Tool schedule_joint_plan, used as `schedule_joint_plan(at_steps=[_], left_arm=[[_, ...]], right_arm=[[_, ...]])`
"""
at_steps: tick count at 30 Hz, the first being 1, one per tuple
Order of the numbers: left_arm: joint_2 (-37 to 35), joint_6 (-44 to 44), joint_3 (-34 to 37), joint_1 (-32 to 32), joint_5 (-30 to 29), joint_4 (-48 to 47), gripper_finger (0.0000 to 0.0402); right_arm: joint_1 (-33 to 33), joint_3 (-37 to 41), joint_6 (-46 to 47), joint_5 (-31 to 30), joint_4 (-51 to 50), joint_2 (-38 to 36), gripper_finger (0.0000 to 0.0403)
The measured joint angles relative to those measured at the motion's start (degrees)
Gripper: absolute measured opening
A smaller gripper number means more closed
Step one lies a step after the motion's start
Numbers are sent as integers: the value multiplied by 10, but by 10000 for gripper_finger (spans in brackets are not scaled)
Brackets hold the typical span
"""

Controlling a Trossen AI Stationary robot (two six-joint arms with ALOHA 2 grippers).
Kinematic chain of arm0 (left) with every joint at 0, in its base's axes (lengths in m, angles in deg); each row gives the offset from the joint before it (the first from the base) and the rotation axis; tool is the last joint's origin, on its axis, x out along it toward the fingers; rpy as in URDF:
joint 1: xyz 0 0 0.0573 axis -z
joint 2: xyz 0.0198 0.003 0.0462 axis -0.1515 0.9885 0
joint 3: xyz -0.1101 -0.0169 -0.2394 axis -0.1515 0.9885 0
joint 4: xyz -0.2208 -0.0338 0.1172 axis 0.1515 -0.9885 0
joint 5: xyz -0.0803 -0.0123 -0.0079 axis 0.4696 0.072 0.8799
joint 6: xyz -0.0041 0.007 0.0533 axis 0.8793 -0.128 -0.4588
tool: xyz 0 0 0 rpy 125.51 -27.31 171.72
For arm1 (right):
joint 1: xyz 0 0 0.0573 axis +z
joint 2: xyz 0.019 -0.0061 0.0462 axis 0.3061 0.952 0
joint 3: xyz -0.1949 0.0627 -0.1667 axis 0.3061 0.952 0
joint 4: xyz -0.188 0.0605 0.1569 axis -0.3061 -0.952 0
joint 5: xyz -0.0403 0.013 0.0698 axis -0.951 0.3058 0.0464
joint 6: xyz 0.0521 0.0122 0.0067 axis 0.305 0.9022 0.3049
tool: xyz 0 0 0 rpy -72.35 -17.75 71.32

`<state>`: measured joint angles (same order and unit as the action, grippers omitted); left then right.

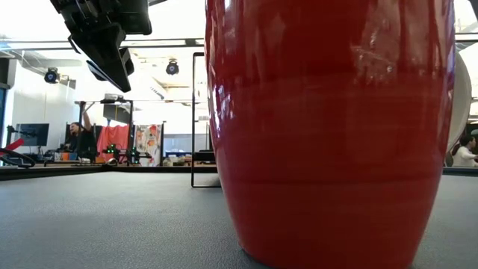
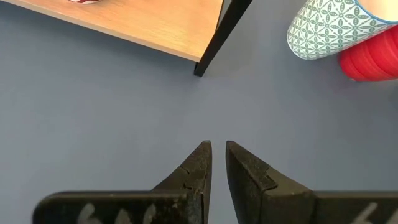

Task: Place coffee mugs
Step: Put the top blue mug on the shelf

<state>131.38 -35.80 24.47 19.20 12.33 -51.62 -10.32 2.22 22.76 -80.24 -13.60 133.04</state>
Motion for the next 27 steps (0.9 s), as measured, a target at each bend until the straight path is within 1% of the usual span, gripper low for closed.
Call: schedule_joint_plan(at_steps=[7, 11, 18, 27], left_arm=[[0, 0, 0, 0, -4, 0, 29], [0, 0, 0, 0, -1, 0, 29], [0, 1, 0, 0, 2, 0, 29], [0, 9, 1, 2, 3, 0, 29]], right_arm=[[0, 0, -3, 6, 0, 0, 48], [0, 0, -4, 25, 0, 0, 47], [1, -1, -13, 25, -1, 0, 44], [3, -15, -12, 25, -58, -2, 49]])
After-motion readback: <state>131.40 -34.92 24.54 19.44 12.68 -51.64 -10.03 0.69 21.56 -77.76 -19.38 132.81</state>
